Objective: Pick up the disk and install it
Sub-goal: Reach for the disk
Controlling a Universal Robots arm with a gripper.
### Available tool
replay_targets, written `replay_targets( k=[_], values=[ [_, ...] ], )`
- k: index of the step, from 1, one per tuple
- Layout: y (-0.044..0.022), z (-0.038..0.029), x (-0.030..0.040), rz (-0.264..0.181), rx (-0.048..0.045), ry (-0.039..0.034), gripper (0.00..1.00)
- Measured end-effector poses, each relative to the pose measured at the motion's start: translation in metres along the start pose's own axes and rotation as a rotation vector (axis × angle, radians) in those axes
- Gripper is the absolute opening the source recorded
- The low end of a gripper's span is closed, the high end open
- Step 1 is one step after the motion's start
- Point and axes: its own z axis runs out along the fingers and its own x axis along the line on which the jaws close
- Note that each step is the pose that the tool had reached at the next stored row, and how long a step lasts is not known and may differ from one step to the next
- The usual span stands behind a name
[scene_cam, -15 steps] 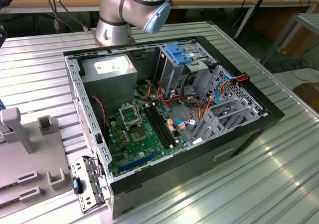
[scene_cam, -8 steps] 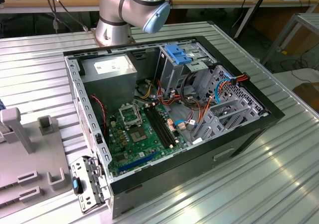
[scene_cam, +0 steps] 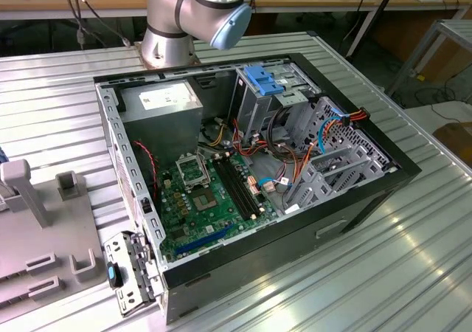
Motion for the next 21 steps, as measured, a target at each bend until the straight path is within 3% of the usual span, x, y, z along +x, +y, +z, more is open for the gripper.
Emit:
replay_targets(
  k=[2, 6, 10, 12, 15, 21],
  values=[
    [0.0009, 0.0007, 0.0048, 0.001, 0.0005, 0.0058, 0.11],
    [-0.0004, 0.001, 0.0172, -0.004, 0.0004, 0.006, 0.11],
    [-0.0008, 0.0035, 0.0208, -0.067, -0.0006, 0.0089, 0.11],
    [-0.0013, 0.0042, 0.0265, -0.075, -0.0009, 0.0092, 0.11],
    [-0.003, 0.0052, 0.0477, -0.075, -0.001, 0.0092, 0.11],
    [-0.0048, 0.0066, 0.0697, -0.075, -0.0016, 0.0091, 0.11]
  ],
)
